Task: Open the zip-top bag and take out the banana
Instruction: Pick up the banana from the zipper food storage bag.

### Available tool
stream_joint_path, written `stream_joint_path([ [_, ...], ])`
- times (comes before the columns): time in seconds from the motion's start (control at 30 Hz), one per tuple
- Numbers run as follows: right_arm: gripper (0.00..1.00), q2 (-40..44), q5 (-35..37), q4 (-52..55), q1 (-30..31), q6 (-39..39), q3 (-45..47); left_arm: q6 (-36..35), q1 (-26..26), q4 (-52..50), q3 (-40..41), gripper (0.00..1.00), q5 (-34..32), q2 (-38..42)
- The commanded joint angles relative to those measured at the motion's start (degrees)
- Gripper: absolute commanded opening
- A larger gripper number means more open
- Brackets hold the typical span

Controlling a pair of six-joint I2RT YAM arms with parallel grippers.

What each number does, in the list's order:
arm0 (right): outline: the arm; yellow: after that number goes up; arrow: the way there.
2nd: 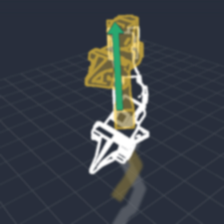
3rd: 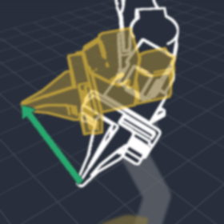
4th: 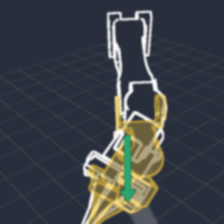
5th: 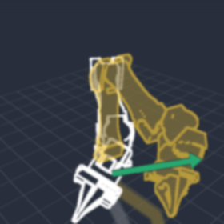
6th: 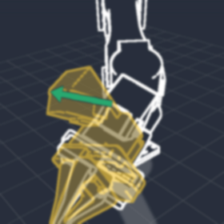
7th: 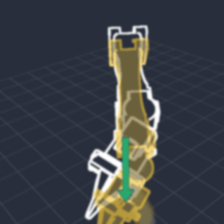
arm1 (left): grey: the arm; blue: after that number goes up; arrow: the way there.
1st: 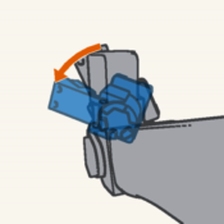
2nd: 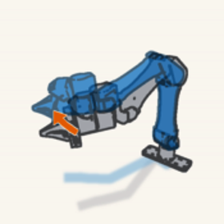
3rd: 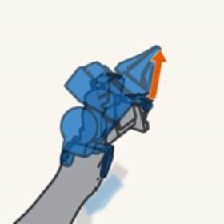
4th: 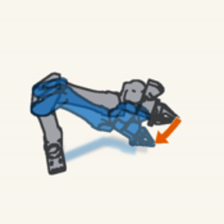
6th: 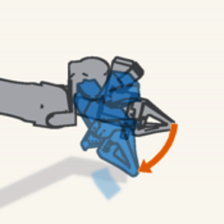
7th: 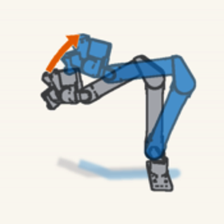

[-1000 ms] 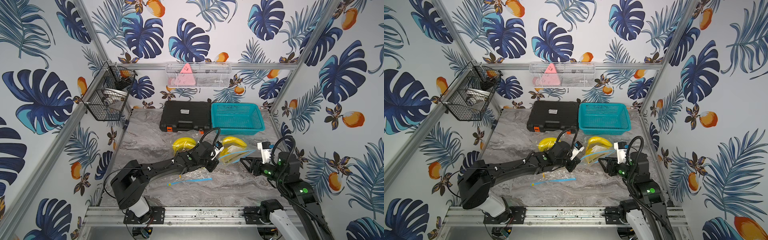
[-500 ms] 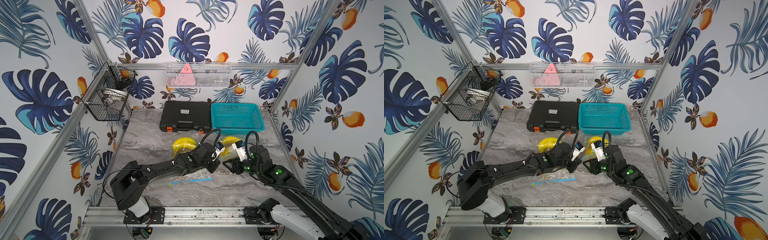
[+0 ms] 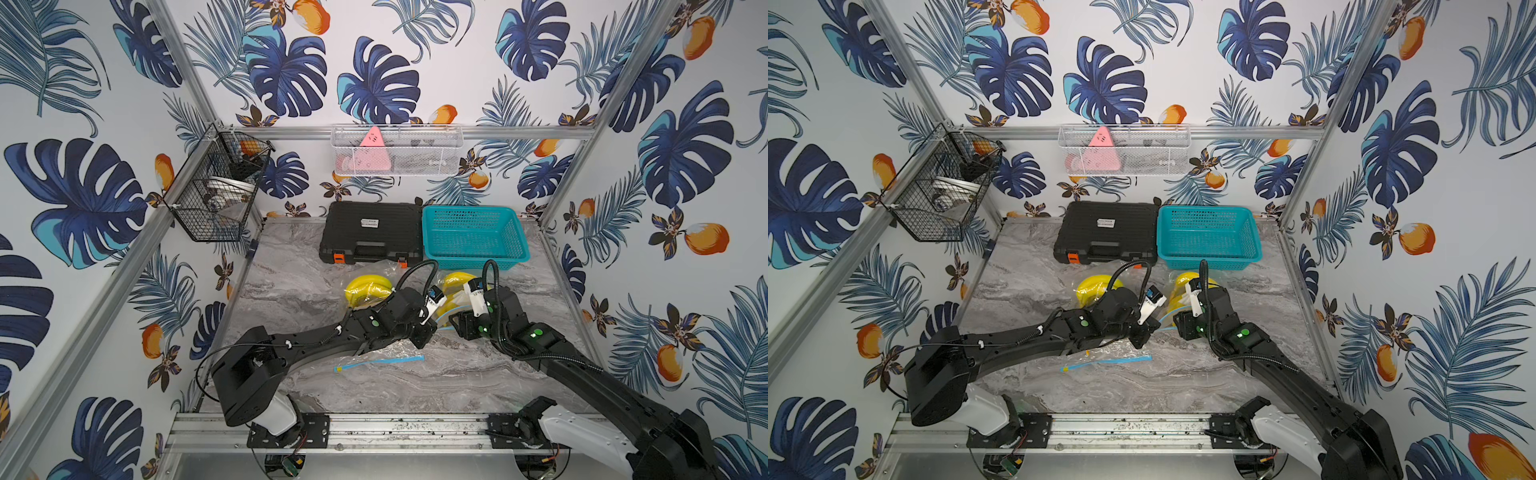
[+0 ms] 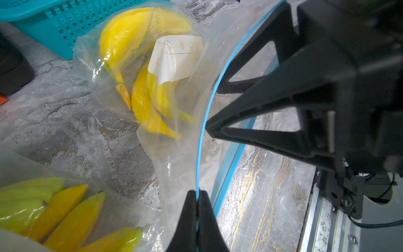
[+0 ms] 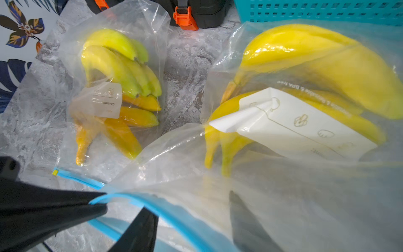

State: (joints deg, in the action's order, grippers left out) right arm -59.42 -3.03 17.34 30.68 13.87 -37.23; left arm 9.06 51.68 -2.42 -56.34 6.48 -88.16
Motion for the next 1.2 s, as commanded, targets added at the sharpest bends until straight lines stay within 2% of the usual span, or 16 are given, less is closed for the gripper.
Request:
stream_joint_path([
  [0.0,0.52,-3.67,1.9,-0.81,0.15,1.24,-0.66,0.74,0.17,2.35,0.5,0.0,1.29,0.64],
  [0.13,0.47,-8.34,4.16,2.74,2.23,2.91,-2.93,1.73,0.36,4.55,1.55,0.0,1.4,0.84],
  [0.33,0.44,-9.36,5.48,1.02,3.84,5.01,-2.96,2.45,1.04,6.63,2.43,0.0,2.54,0.9],
  [0.43,0.48,-9.84,7.0,-0.9,4.28,5.56,-2.71,2.59,1.73,7.4,3.14,0.0,2.66,0.72],
  [0.57,0.51,-15.99,9.93,-0.61,4.33,6.26,-3.94,2.98,1.93,7.82,3.46,0.0,2.84,-0.06],
  [0.7,0.51,-21.08,12.66,-1.81,4.31,8.79,-4.51,3.41,1.98,8.17,3.75,0.0,2.68,-0.01],
  [0.93,0.51,-23.15,13.75,-7.82,4.22,8.98,-3.29,3.77,1.93,8.72,4.61,0.0,3.02,-0.32],
  [1.17,0.41,-28.82,14.21,-8.48,4.14,8.27,-4.16,3.52,1.93,8.94,4.97,0.0,2.57,-0.43],
])
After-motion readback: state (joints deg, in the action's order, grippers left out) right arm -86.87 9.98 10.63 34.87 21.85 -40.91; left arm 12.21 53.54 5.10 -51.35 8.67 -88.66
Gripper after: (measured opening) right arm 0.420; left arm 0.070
